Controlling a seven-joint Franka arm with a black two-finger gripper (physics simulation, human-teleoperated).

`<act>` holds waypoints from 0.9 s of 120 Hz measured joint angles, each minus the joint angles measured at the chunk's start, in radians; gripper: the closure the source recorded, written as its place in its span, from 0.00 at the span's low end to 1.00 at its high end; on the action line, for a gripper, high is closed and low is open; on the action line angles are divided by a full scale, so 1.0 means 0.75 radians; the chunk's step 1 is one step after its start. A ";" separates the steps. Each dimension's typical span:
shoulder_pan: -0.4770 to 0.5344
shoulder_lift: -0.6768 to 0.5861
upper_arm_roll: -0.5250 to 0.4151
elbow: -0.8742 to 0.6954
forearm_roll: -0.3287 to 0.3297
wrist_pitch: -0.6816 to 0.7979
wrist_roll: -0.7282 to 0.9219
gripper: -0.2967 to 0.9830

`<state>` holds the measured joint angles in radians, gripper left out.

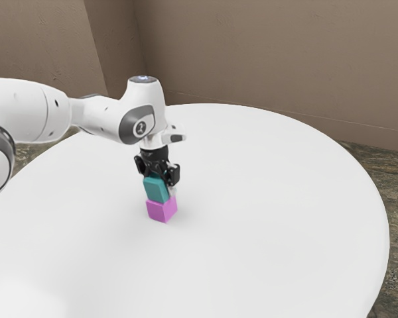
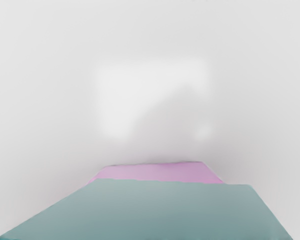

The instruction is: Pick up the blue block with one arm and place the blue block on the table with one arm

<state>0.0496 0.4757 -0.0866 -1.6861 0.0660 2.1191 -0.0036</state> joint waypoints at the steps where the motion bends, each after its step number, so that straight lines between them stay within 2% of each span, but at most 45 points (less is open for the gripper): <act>1: 0.000 -0.001 0.000 0.001 0.001 -0.001 0.000 0.46; 34: 0.039 -0.003 0.044 0.097 0.059 -0.084 -0.002 0.48; 57: 0.119 0.045 0.070 0.101 0.067 -0.115 -0.003 0.48; 79: 0.134 0.117 0.108 0.101 0.064 -0.125 -0.003 0.48; 86: 0.134 0.125 0.115 0.102 0.061 -0.127 -0.001 0.42; 108: 0.134 0.119 0.117 0.118 0.054 -0.131 0.014 0.34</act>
<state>0.1501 0.5651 0.0015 -1.5976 0.1065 2.0208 0.0067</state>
